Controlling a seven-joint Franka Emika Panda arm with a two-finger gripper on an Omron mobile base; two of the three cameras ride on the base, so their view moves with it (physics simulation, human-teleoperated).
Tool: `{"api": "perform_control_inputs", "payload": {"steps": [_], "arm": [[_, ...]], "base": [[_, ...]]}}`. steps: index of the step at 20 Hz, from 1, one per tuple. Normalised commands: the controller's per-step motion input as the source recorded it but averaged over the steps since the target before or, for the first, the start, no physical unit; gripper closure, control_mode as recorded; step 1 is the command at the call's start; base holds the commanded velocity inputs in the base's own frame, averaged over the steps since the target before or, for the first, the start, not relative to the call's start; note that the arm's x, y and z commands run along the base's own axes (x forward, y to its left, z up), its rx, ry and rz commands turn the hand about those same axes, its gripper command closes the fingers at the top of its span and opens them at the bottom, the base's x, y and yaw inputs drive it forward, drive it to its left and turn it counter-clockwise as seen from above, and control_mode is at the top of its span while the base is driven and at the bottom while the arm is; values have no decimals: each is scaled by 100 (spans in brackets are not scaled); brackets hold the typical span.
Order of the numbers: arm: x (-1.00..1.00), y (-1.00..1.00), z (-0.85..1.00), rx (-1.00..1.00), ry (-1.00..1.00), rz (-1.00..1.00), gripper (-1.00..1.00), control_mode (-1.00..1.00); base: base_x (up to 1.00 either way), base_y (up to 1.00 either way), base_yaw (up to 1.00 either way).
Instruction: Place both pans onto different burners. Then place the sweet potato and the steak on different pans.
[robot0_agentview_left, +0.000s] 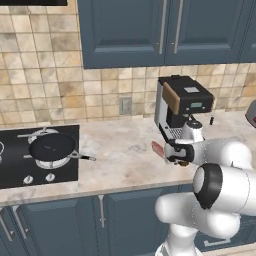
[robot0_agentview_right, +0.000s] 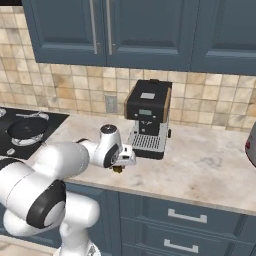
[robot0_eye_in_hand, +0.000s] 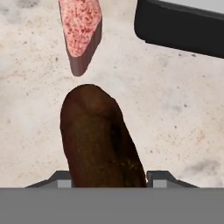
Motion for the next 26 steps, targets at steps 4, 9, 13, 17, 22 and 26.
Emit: {"api": "perform_control_inputs", "payload": {"steps": [4,9,13,17,22,26], "arm": [[-1,-2,58,0,0,-1,100,-100],[-18,-10,58,0,0,-1,100,-100],[-35,-8,56,0,0,-4,100,-100],[-51,-3,48,0,0,-6,100,-100],[-55,0,46,0,0,-11,100,-100],[-64,-3,31,0,0,-9,100,-100]], "base": [[0,0,0],[0,0,0],[0,0,0],[0,0,0],[0,0,0],[0,0,0]]}}
